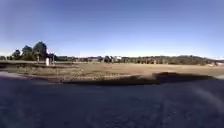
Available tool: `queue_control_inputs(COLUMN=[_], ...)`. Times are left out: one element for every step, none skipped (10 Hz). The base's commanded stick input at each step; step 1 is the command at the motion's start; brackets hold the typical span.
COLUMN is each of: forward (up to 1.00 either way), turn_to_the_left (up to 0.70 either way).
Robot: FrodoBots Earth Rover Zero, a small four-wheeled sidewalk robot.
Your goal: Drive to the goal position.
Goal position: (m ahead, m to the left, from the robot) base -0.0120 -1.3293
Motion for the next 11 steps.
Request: queue_control_inputs(forward=[0.0, 0.0, 0.0, 0.0, 0.0, 0.0, 0.0, 0.0, 0.0, 0.0, 0.0], turn_to_the_left=[-0.5, -0.5, -0.5, -0.5, -0.5, -0.5, -0.5, -0.5, -0.5, -0.5, -0.5])
